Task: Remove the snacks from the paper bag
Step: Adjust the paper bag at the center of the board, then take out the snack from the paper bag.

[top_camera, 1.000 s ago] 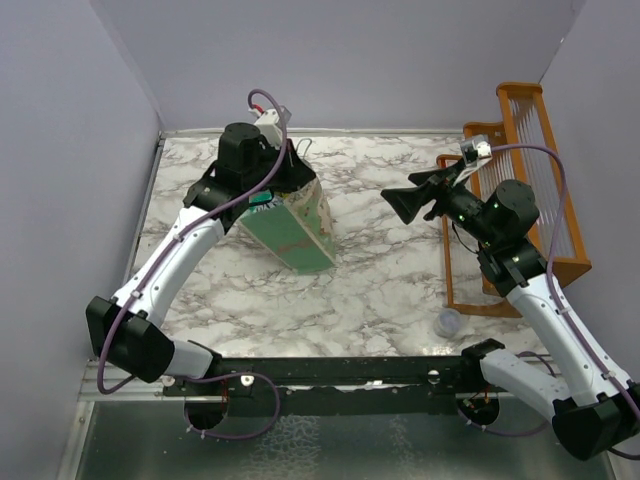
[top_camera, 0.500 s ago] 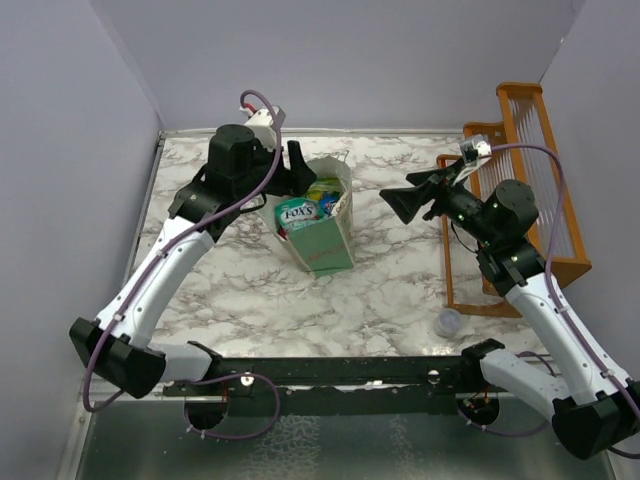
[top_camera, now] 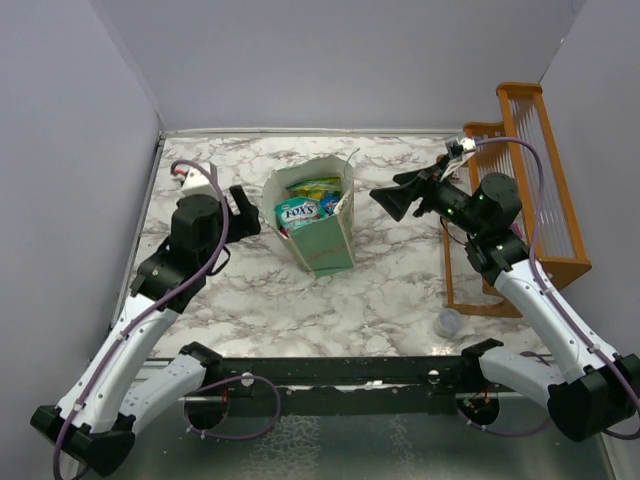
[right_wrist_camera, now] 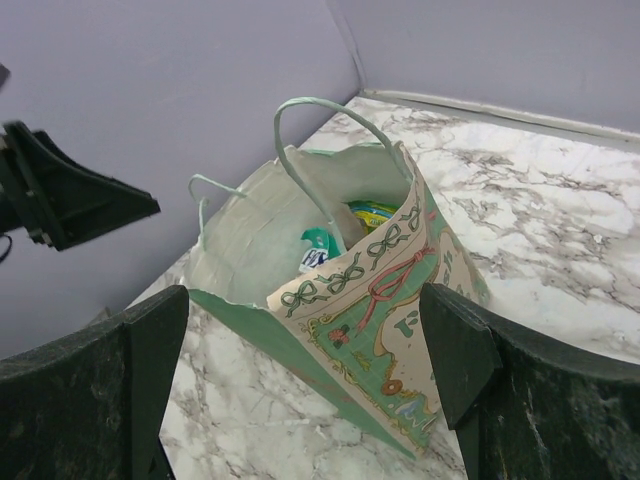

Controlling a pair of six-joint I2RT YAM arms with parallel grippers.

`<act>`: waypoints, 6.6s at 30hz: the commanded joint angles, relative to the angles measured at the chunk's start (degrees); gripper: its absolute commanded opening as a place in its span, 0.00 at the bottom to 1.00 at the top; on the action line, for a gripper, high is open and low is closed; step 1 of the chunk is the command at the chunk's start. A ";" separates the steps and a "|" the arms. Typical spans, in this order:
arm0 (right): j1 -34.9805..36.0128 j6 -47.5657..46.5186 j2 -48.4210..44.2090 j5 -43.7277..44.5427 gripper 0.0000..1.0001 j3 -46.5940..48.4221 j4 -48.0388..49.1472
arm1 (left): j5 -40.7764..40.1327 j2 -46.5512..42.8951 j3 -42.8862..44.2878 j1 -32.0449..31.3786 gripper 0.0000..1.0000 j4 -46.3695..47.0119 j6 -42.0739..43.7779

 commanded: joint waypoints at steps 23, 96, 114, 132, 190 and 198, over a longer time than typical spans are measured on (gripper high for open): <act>-0.37 -2.21 -2.43 1.69 0.99 -0.46 -2.35 | -10.33 4.95 -11.91 0.22 0.50 15.88 -47.13; -0.35 -4.23 3.71 -2.70 0.99 5.97 -9.26 | 16.33 17.47 14.43 24.16 0.00 24.90 -2.13; 3.51 -3.53 11.05 -12.46 0.99 10.36 -9.81 | 37.74 21.49 21.84 24.19 0.00 33.66 2.12; 6.62 -2.81 13.41 -11.97 0.99 9.51 -9.66 | 59.16 30.31 30.77 25.01 0.00 33.69 0.37; 37.98 30.33 27.77 50.45 0.40 -4.45 -5.48 | 58.18 14.63 0.25 12.35 0.00 45.76 1.03; 37.97 32.15 32.06 53.15 0.41 -2.52 0.40 | 57.92 13.66 -0.39 11.92 0.00 45.94 1.67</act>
